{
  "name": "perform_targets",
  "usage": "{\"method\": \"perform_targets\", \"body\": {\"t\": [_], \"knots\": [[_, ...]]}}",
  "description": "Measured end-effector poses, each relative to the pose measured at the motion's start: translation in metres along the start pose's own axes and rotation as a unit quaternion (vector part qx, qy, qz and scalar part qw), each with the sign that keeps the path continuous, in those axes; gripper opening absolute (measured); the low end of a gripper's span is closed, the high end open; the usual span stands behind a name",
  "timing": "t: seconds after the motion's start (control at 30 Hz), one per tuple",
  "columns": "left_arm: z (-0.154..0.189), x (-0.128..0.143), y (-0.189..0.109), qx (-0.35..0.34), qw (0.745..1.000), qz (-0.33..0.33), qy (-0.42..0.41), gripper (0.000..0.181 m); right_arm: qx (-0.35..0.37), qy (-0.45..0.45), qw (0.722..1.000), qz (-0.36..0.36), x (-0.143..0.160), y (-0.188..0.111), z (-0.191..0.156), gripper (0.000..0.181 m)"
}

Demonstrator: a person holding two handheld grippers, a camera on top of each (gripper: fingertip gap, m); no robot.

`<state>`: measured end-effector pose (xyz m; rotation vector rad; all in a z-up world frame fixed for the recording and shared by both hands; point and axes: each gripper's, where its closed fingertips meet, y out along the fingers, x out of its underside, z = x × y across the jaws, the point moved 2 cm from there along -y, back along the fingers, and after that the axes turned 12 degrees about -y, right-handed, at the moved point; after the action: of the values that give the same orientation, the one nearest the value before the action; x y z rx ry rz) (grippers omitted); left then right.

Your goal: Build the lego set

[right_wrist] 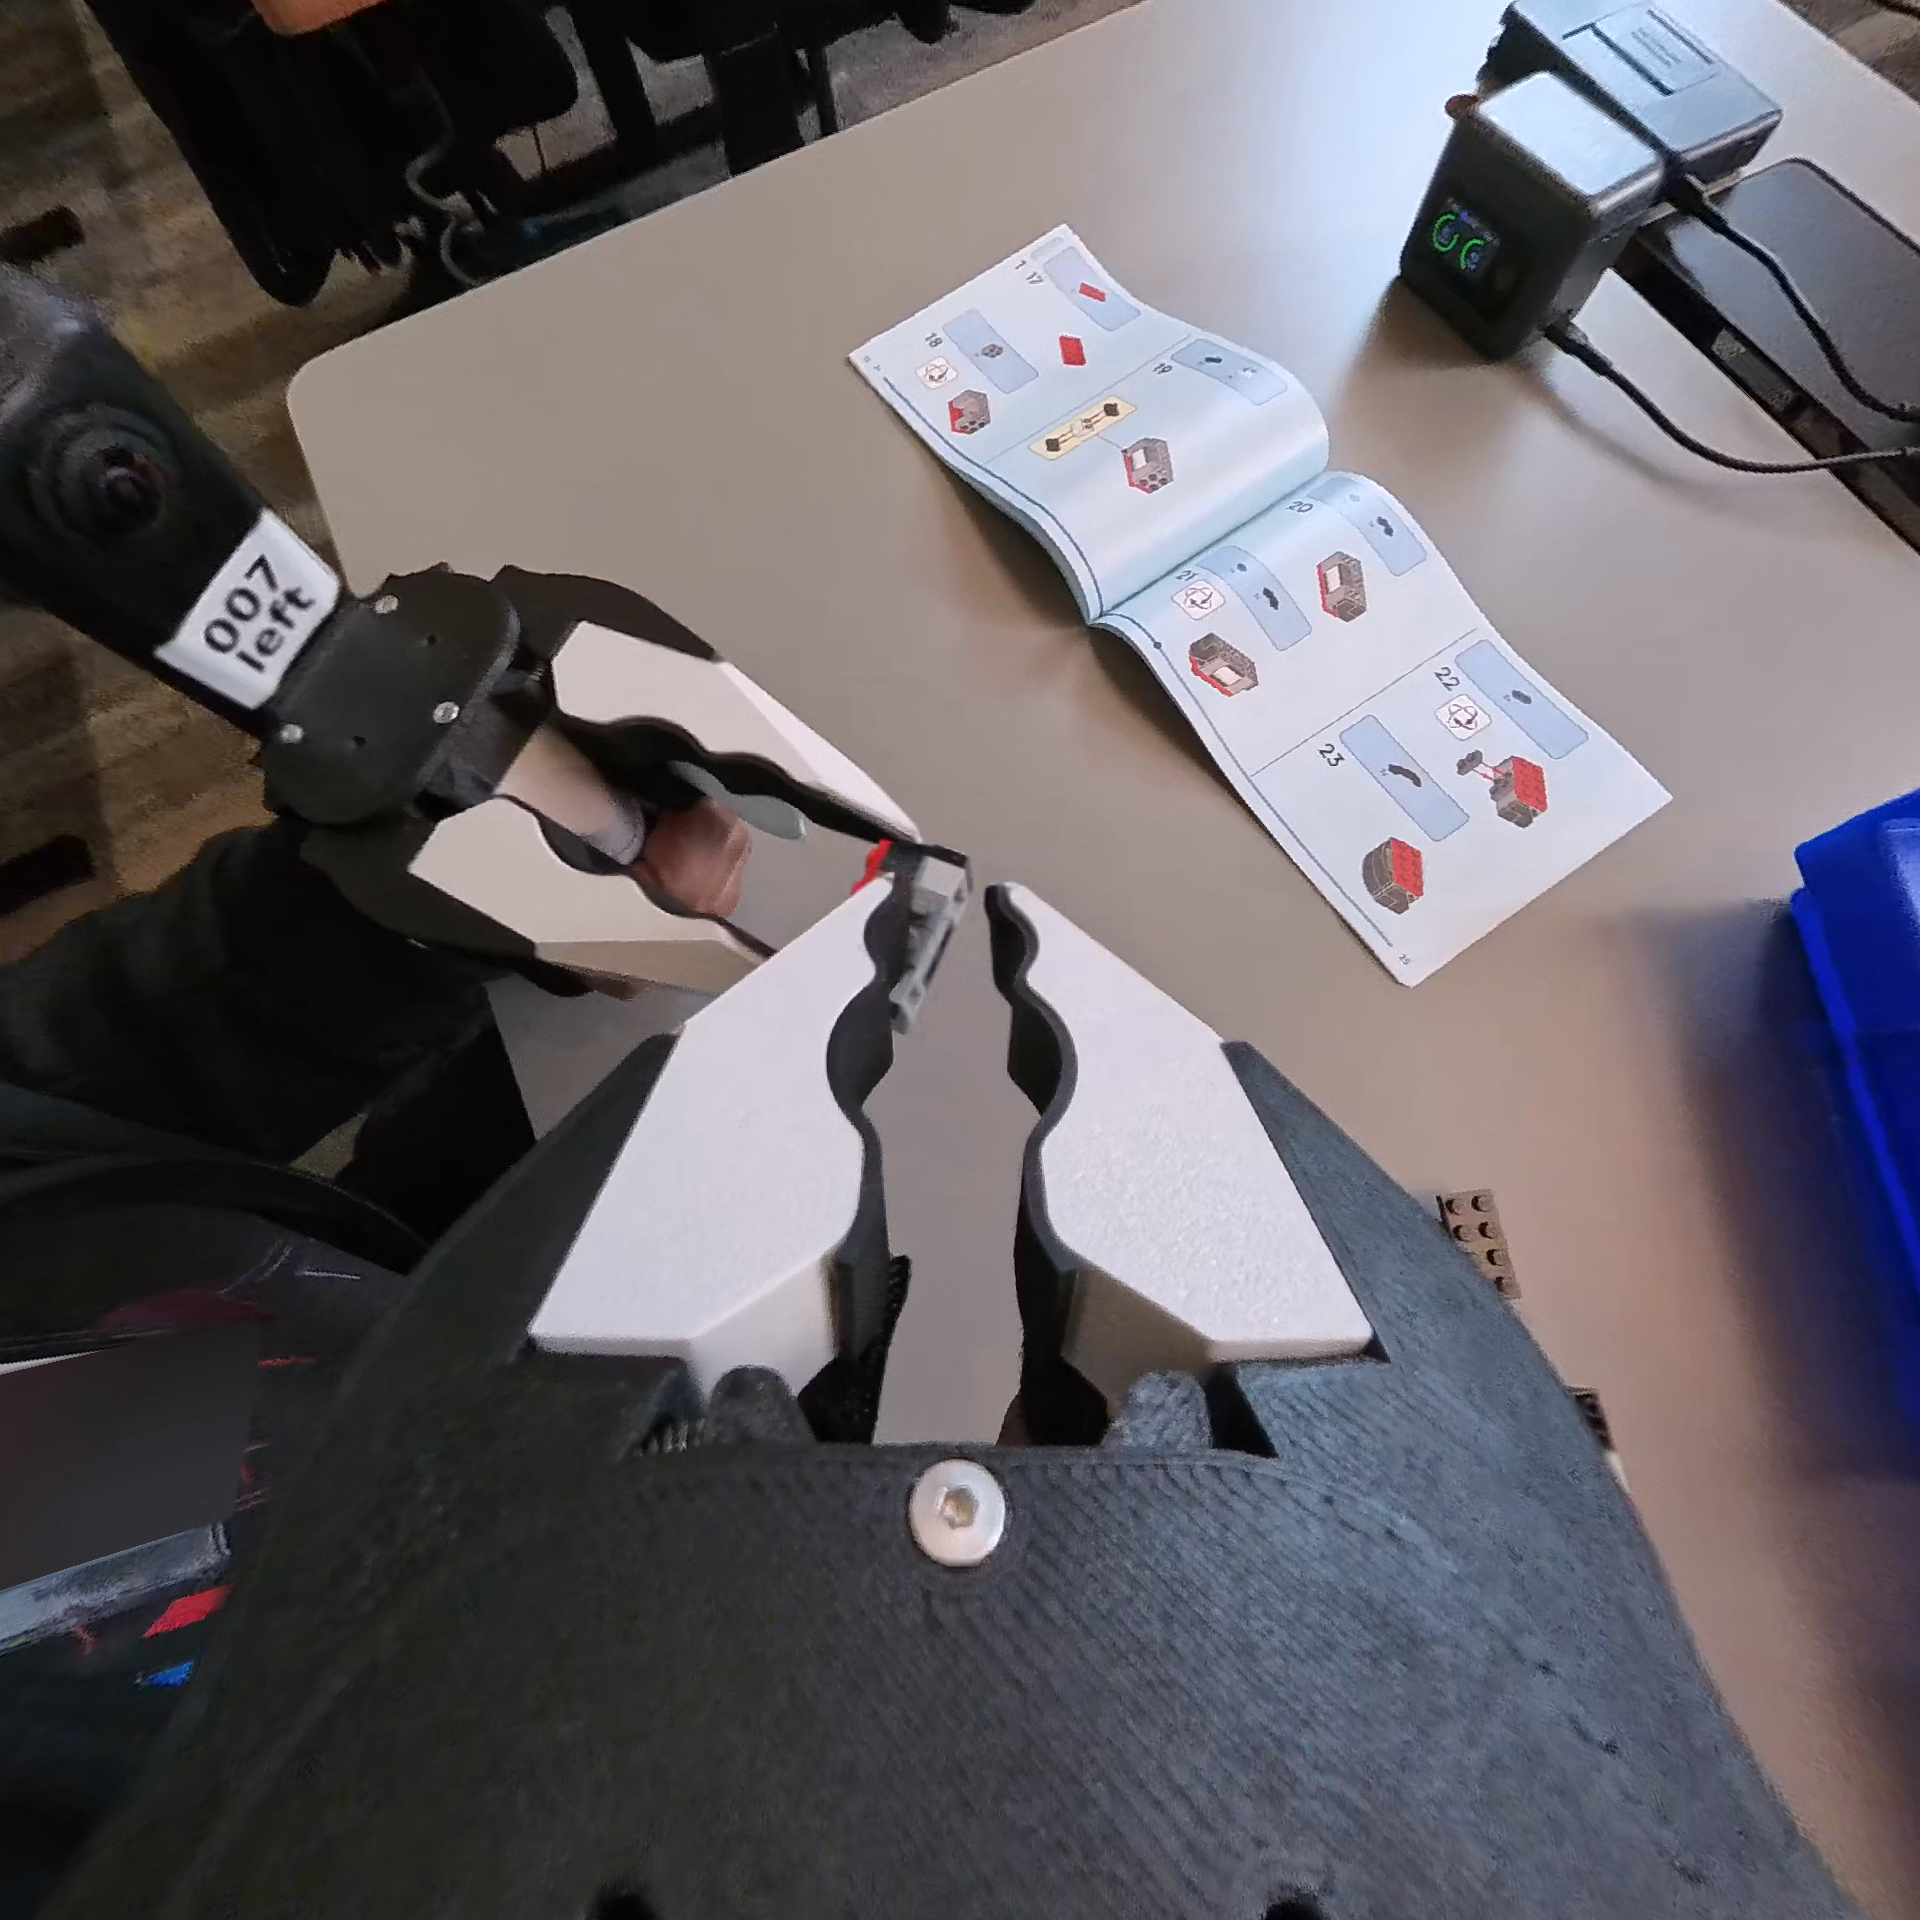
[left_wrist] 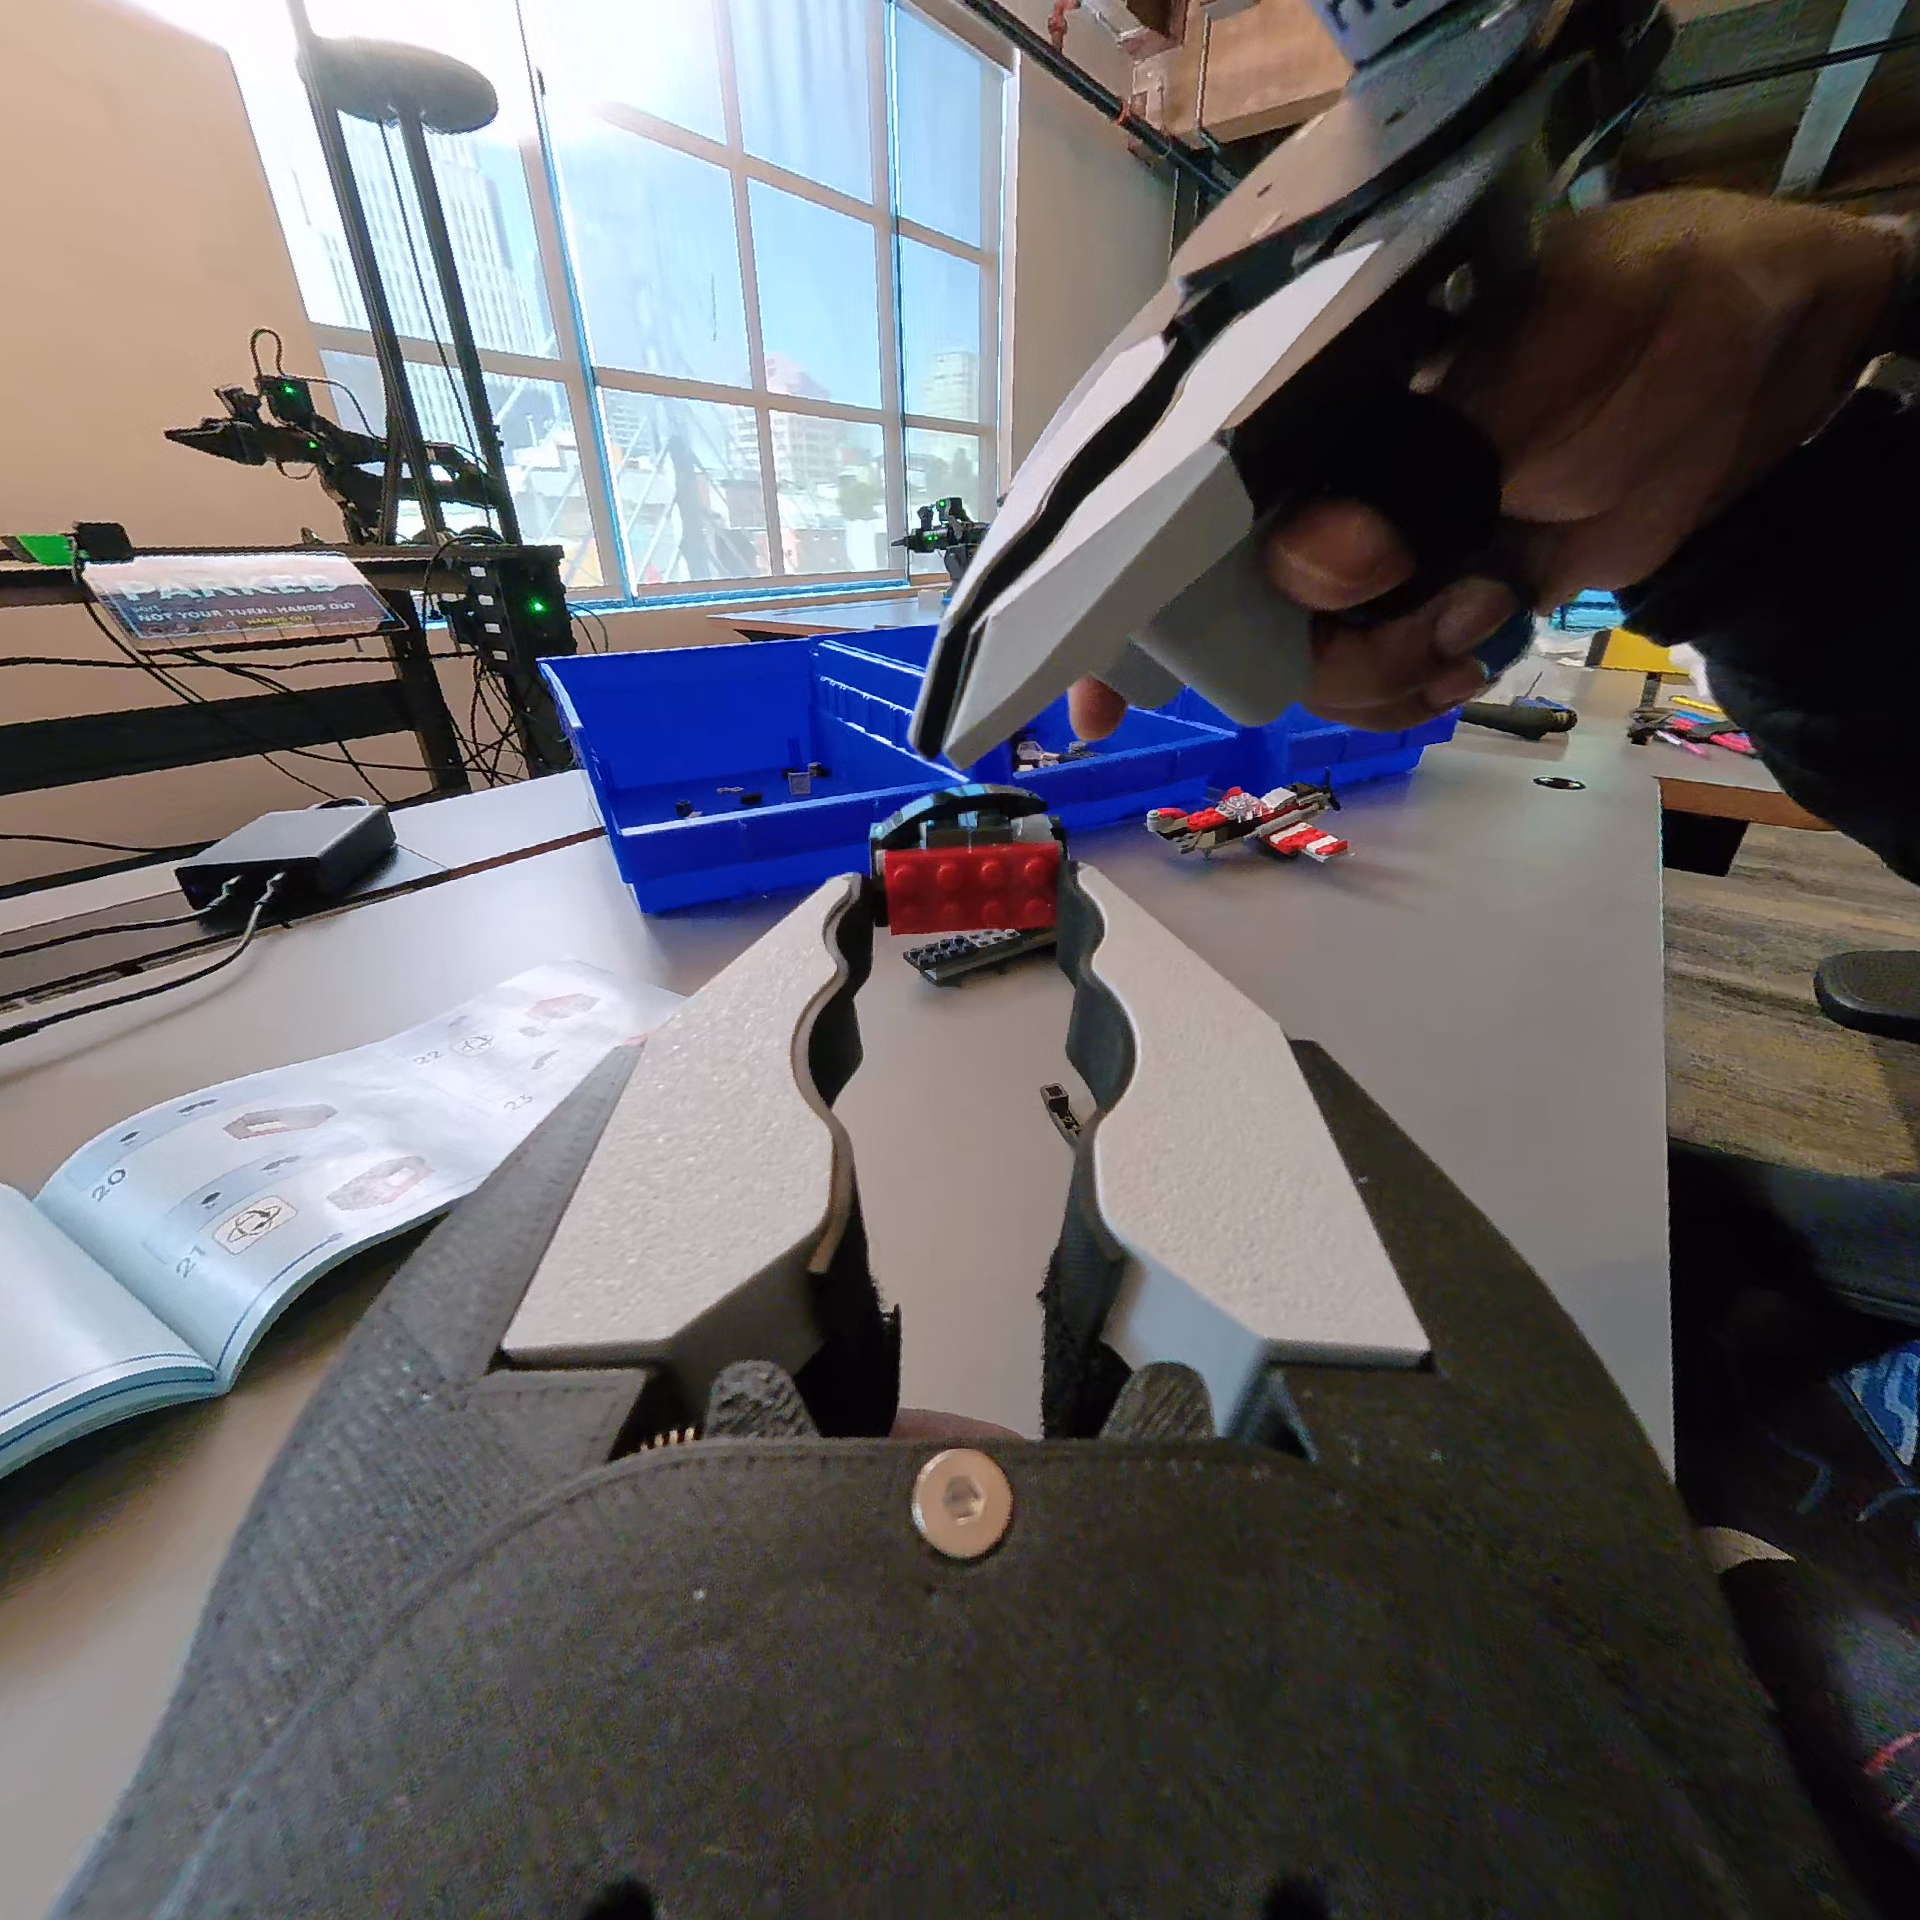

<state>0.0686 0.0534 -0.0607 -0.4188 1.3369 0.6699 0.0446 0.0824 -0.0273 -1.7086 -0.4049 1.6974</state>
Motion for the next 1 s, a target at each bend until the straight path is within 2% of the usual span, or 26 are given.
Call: {"method": "perform_targets", "body": {"t": [0.13,0.3,0.43,0.53,1.0], "knots": [[0.001,-0.003,-0.001,0.003,1.000,0.008,0.002,0.035,-0.042,0.079,0.995,0.044,0.003,-0.003,0.010,0.028],[0.008,-0.009,-0.004,0.020,0.999,0.026,0.010,0.035,-0.139,0.198,0.964,0.111,0.008,-0.006,0.015,0.044],[0.014,-0.011,-0.004,0.035,0.999,0.033,0.018,0.035,-0.210,0.244,0.939,0.121,0.012,-0.004,0.003,0.056],[0.019,-0.009,-0.003,0.043,0.998,0.029,0.027,0.035,-0.240,0.262,0.926,0.125,0.013,-0.003,-0.004,0.056],[0.024,-0.008,-0.002,0.054,0.998,0.030,0.034,0.035,-0.241,0.261,0.928,0.112,0.024,0.001,-0.004,0.055]]}}
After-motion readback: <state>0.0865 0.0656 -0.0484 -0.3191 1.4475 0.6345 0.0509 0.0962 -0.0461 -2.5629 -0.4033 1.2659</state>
